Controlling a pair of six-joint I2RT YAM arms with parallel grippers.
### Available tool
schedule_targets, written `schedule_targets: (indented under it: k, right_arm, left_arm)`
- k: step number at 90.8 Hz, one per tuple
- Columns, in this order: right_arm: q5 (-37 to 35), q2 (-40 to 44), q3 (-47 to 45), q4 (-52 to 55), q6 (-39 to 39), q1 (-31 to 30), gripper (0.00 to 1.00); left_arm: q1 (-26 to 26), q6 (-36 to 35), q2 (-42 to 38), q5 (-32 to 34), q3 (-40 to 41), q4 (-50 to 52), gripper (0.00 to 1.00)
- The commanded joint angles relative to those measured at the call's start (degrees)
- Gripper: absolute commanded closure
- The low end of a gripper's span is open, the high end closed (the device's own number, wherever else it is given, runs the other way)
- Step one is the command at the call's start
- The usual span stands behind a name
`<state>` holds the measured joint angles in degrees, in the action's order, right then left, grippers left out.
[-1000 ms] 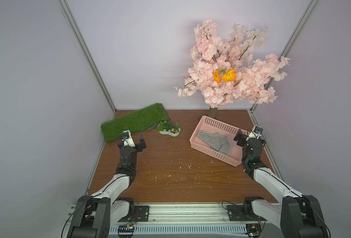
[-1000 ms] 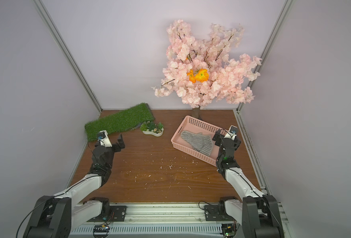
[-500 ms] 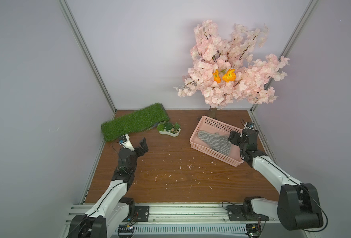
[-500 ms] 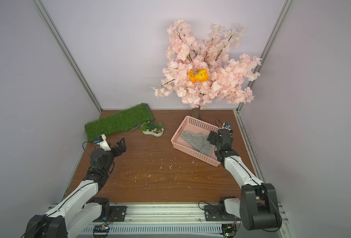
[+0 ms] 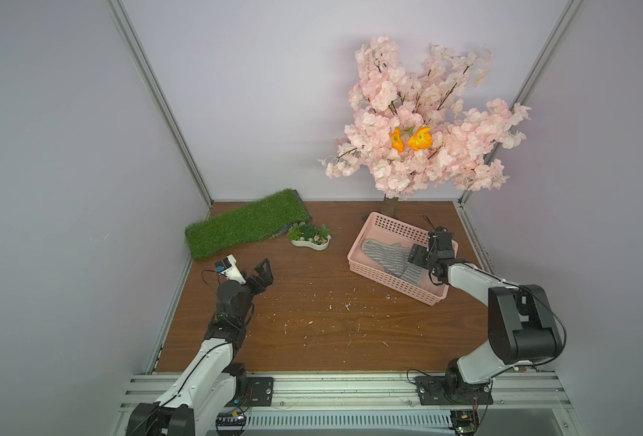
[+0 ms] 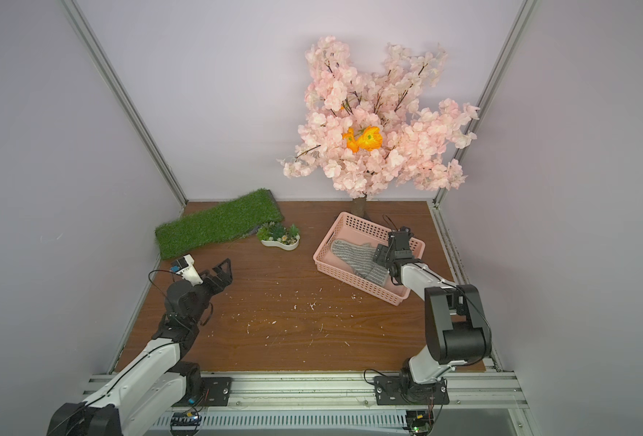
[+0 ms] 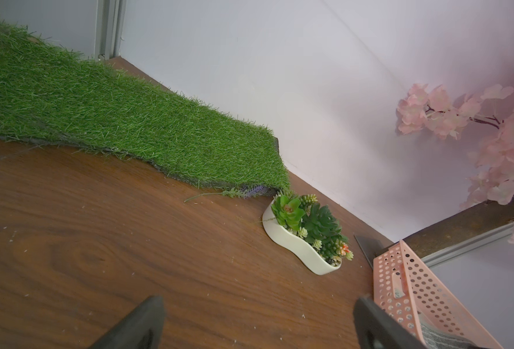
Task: Fold the square dishcloth
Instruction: Pick up the cleaning item from the bin.
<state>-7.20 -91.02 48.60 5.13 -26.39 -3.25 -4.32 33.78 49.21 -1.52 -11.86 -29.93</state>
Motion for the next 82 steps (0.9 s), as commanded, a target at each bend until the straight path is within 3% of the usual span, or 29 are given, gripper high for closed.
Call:
schedule_targets:
  k: [1,21,32,57,82]
  right_arm:
    - [2.28,-2.06,1.55,1.74,-0.6,-0.01,0.24]
    - [3.01,-0.62,1.84,1.88,0.05,-0.01,0.81]
    - [1.77,2.79,2.43,3.26,0.86,-0.09,1.0]
    - [-1.45,14.16,5.13,8.18,3.5,-2.92,1.0]
    - [-6.58,24.55,11.8,13.52,4.06,-11.07,1.0]
  left_arm:
    - [0.71,0.95,-0.61,0.16,-0.26,0.87,0.01]
    - [0.65,1.79,-0.9,1.08,-0.71,2.11,0.0]
    - [0.74,1.98,-1.52,1.21,-1.03,2.52,0.01]
    - [0.71,2.15,-3.75,0.6,-2.89,5.46,0.0]
    - [0.64,3.4,-3.36,1.83,-5.63,10.89,0.0]
